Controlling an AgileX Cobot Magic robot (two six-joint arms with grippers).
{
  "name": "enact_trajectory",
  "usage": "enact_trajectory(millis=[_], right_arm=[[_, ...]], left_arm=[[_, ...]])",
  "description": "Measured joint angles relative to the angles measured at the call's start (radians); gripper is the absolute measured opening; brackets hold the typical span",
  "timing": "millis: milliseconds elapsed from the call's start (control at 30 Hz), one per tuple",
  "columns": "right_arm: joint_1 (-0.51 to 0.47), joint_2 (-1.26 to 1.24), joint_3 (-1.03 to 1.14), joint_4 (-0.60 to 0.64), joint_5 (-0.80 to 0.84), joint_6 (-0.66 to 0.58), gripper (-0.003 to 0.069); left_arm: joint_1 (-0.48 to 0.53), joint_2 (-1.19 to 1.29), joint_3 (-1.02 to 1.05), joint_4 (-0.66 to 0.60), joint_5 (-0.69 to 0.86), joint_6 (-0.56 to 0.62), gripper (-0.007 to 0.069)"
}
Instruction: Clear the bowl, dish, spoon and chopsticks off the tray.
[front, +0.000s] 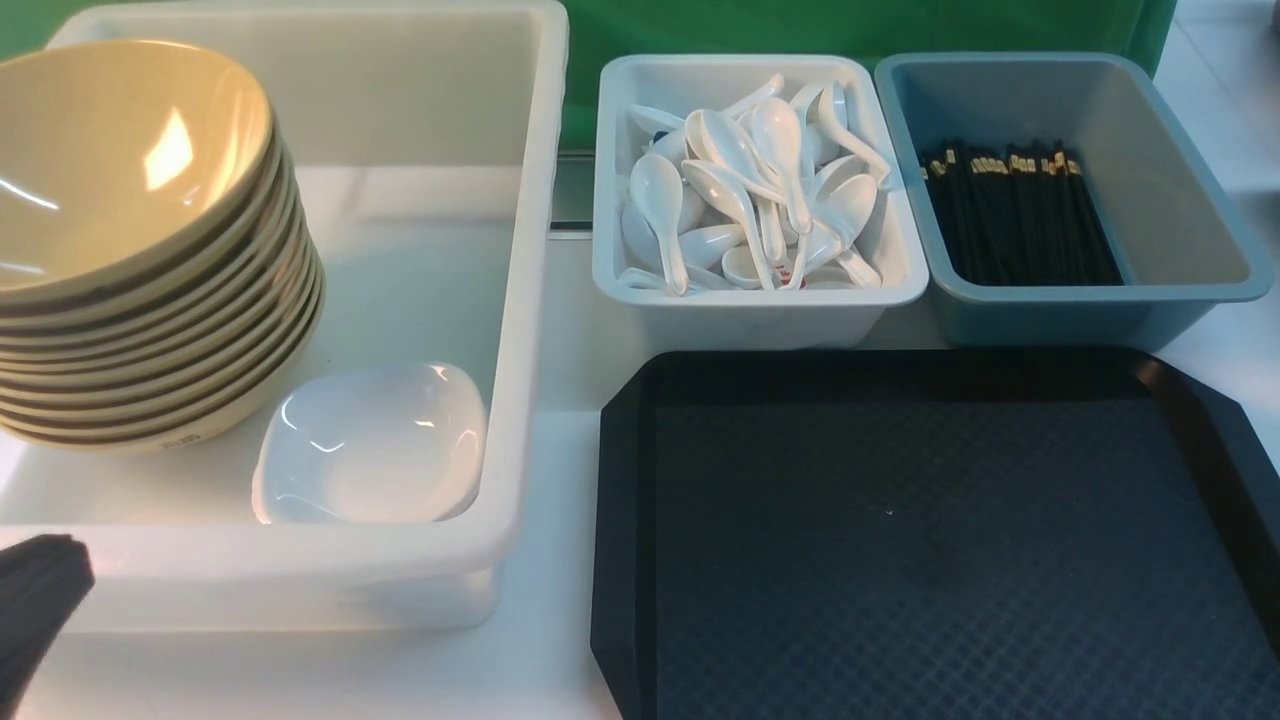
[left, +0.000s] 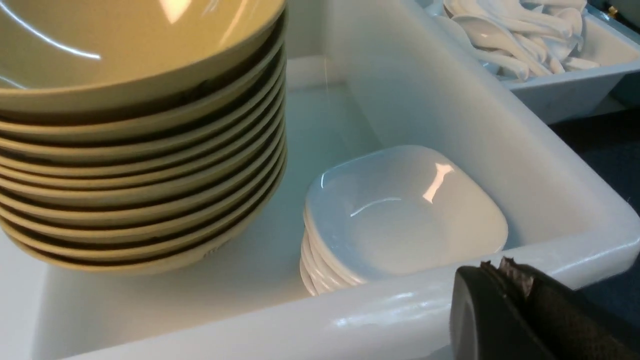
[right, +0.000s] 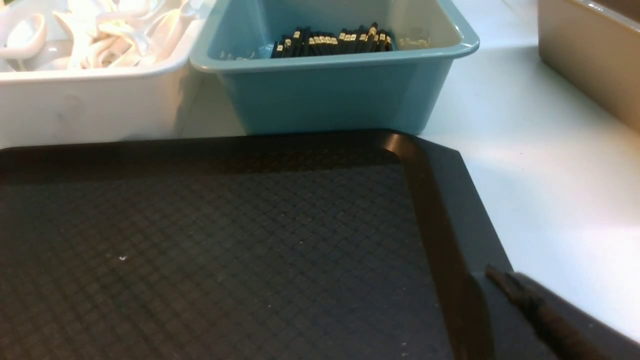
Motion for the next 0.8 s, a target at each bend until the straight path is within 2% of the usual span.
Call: enact_trajectory(millis=[100, 200, 300, 433, 500, 600, 800], right_arm=[[0.0, 0.0, 0.0, 0.0, 0.0, -0.001, 0.0034], [0.0, 0.0, 0.0, 0.0, 0.0, -0.001, 0.0034], [0.0, 0.0, 0.0, 0.0, 0.0, -0.001, 0.0034], [0.0, 0.0, 0.0, 0.0, 0.0, -0.001, 0.0036], [0.0, -0.001, 0.0, 0.0, 0.0, -0.001, 0.0038], [0.0, -0.001, 0.0, 0.0, 0.0, -0.001, 0.0039], [0.0, -0.001, 0.0, 0.0, 0.0, -0.001, 0.0042]], left_arm=[[0.09, -0.059, 0.127, -0.027, -0.214, -0.001, -0.0011], [0.192, -0.116, 0.244, -0.037, -0.362, -0.001, -0.0011], [0.255, -0.162, 0.327, -0.027, -0.41, -0.001, -0.0011], [0.288, -0.184, 0.38, -0.035, -0.384, -0.001, -0.0011], [0.29, -0.186, 0.383, -0.052, -0.287, 0.009, -0.0011], [0.29, -0.186, 0.383, -0.068, -0.226, 0.043, -0.0011], [0.29, -0.187, 0.383, -0.072, -0.226, 0.087, -0.0011]])
